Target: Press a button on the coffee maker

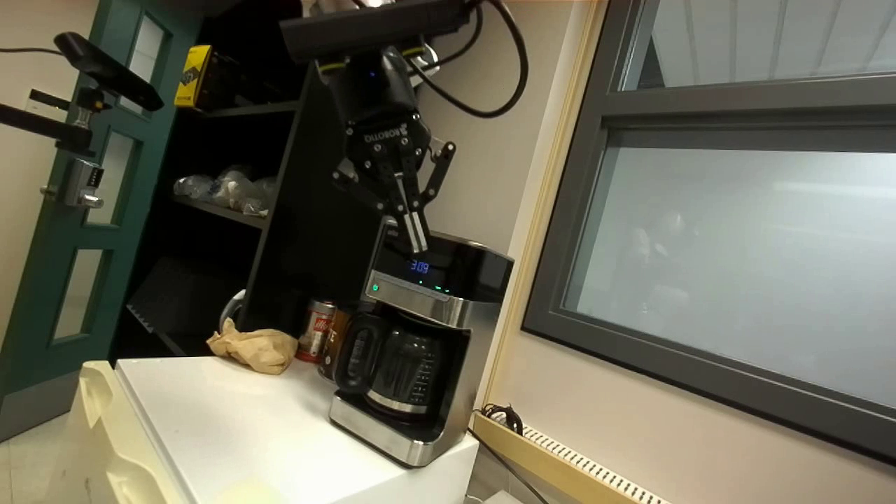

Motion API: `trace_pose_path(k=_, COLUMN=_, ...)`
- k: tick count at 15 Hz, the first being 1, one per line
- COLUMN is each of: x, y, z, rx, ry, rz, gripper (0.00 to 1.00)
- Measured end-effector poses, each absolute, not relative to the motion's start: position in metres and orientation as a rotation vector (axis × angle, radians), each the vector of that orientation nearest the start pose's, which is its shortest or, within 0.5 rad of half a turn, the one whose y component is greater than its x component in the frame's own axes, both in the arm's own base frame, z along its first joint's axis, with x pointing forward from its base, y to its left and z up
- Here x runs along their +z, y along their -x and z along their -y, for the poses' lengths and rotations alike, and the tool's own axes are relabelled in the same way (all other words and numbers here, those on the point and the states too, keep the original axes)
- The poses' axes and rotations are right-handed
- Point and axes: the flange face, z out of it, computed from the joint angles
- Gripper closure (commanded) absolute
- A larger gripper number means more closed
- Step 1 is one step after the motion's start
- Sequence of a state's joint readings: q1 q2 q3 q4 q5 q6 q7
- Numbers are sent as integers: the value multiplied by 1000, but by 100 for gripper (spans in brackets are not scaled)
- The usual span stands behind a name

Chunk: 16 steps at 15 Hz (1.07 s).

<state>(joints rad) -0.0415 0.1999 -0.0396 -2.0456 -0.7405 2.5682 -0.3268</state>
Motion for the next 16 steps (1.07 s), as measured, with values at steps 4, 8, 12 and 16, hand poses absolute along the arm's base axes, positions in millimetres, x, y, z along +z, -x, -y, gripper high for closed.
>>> trace_pose_path(k=4, x=358, y=-640, z=21, rx=266, ry=-2326, rz=-1070, gripper=100)
trace_pose_path(k=8, x=346, y=-670, z=-1, rx=291, ry=-2285, rz=-1113, gripper=100)
trace_pose_path(k=12, x=335, y=-694, z=-20, rx=344, ry=-2247, rz=-1157, gripper=100)
trace_pose_path(k=16, x=321, y=-709, z=-29, rx=400, ry=-2204, rz=-1206, gripper=100)
